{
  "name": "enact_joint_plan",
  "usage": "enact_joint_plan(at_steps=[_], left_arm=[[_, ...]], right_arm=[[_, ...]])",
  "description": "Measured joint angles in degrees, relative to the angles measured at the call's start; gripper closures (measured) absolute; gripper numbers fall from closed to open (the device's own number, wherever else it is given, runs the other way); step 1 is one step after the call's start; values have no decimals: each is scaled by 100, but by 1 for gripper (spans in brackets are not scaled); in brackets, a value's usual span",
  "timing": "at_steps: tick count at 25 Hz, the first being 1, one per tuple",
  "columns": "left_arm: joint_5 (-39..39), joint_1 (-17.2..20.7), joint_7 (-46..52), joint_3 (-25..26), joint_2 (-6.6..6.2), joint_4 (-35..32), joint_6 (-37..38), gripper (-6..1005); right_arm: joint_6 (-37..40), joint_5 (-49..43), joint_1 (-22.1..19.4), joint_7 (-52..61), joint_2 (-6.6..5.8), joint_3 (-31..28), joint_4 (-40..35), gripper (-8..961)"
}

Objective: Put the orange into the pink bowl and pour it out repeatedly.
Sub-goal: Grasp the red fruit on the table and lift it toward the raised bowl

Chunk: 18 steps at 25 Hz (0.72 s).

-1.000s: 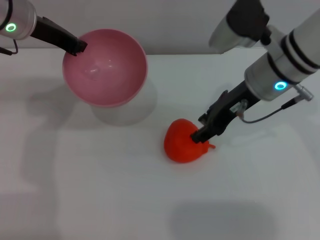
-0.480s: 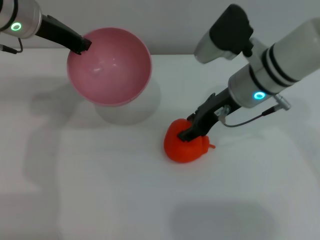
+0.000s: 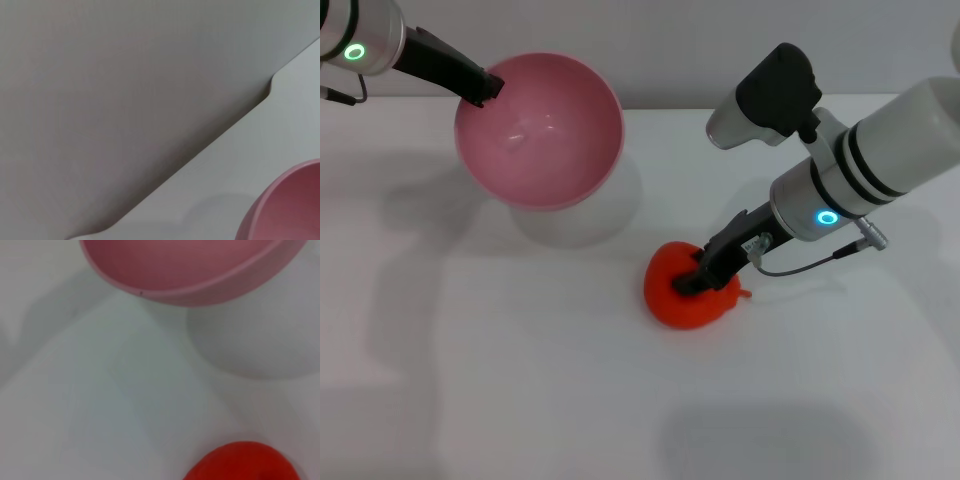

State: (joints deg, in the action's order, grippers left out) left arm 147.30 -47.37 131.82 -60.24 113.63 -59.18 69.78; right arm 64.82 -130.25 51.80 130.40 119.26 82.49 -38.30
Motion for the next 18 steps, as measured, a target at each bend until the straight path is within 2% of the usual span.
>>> enact_joint_plan(at_steps=[2,11,13,15,18], left_arm=[[0,0,-15,0,3,2,-4,940],[0,17,-26,4,8,3,-8,938],[-1,26,-26,4,4,3,-2,938],[0,29,-26,4,-12,3,19,937],[0,28,-26,4,-22,-10,79,936]], right_arm=[[-37,3,-50,-1,0,11,-72,428],[7,55,-66,51,0,13,-177,663],[32,56,-80,86,-1,25,-230,745],[121,43,-198,216,-17,58,-497,827],[201,-168,-580,518,-51,32,-1353,847]])
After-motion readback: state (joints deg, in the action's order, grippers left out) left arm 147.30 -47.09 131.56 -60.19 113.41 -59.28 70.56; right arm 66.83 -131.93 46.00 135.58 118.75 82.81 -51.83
